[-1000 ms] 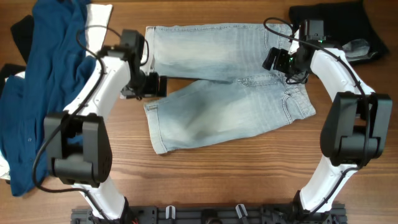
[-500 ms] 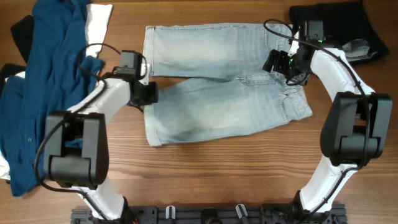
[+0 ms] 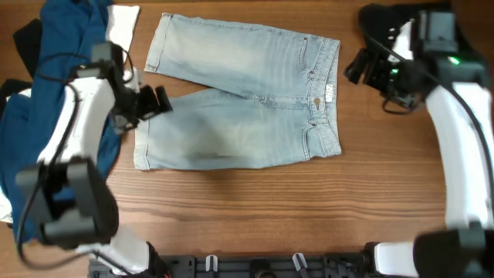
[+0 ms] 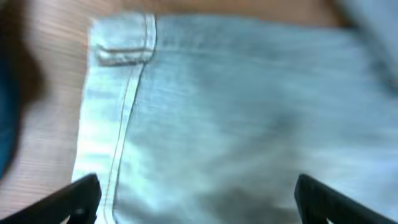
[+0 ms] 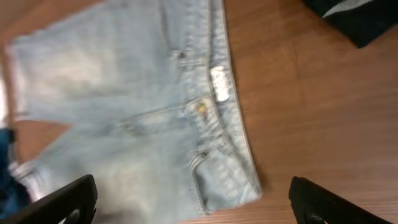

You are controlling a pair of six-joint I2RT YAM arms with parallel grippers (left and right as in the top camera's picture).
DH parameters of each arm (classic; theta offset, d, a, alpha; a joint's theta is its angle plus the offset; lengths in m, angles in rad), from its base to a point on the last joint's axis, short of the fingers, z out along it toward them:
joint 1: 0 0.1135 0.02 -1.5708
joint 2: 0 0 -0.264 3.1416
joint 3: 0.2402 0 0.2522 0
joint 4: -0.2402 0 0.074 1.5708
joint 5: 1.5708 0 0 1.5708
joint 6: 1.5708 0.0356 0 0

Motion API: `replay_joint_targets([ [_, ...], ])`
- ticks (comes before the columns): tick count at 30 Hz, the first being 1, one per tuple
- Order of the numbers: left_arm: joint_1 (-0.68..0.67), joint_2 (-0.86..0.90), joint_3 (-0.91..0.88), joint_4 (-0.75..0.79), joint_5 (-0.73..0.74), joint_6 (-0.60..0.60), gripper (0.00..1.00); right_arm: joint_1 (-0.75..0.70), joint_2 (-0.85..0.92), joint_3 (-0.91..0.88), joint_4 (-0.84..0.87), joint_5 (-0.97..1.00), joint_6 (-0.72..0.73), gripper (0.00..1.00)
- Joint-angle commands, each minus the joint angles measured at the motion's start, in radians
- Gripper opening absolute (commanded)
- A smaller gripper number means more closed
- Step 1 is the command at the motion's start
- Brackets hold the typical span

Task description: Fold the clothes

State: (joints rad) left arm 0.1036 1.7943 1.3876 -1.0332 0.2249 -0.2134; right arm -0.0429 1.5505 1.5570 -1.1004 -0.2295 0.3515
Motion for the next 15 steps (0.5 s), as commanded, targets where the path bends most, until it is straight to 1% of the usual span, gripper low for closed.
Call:
replay_joint_targets([
  [1, -0.002, -0.131, 0.045, -0.082, 0.193, -0.119, 1.0, -0.003, -0.091, 0.012, -0.109, -0.038, -0.002, 0.99],
  [2, 0.0, -0.134, 0.045, -0.133, 0.164, -0.11, 0.96, -0.003, -0.09, 0.0, -0.164, -0.032, 0.039, 0.99],
  [3, -0.001, -0.128, 0.038, -0.199, 0.104, -0.192, 0.93, 0.0, -0.084, -0.035, -0.195, -0.008, 0.083, 0.98],
  [4, -0.001, -0.127, 0.011, -0.233, 0.055, -0.335, 0.93, 0.001, -0.084, -0.079, -0.194, 0.019, 0.119, 0.97],
  [6, -0.001, -0.13, -0.059, -0.234, 0.028, -0.465, 0.9, 0.001, -0.084, -0.168, -0.172, 0.057, 0.174, 0.96],
  [7, -0.001, -0.13, -0.116, -0.232, -0.014, -0.565, 0.89, 0.001, -0.084, -0.211, -0.153, 0.056, 0.174, 0.97],
  [9, -0.001, -0.13, -0.206, -0.225, -0.076, -0.67, 0.88, 0.001, -0.084, -0.272, -0.121, 0.056, 0.174, 0.97],
  [11, -0.001, -0.13, -0.297, -0.203, -0.184, -0.809, 0.89, 0.001, -0.084, -0.322, -0.086, 0.053, 0.175, 0.96],
  [13, -0.001, -0.13, -0.378, -0.136, -0.259, -0.923, 0.88, 0.001, -0.084, -0.354, -0.048, 0.053, 0.175, 0.94],
  [15, -0.001, -0.13, -0.448, 0.007, -0.261, -0.929, 0.81, 0.001, -0.084, -0.385, -0.012, 0.053, 0.175, 0.93],
])
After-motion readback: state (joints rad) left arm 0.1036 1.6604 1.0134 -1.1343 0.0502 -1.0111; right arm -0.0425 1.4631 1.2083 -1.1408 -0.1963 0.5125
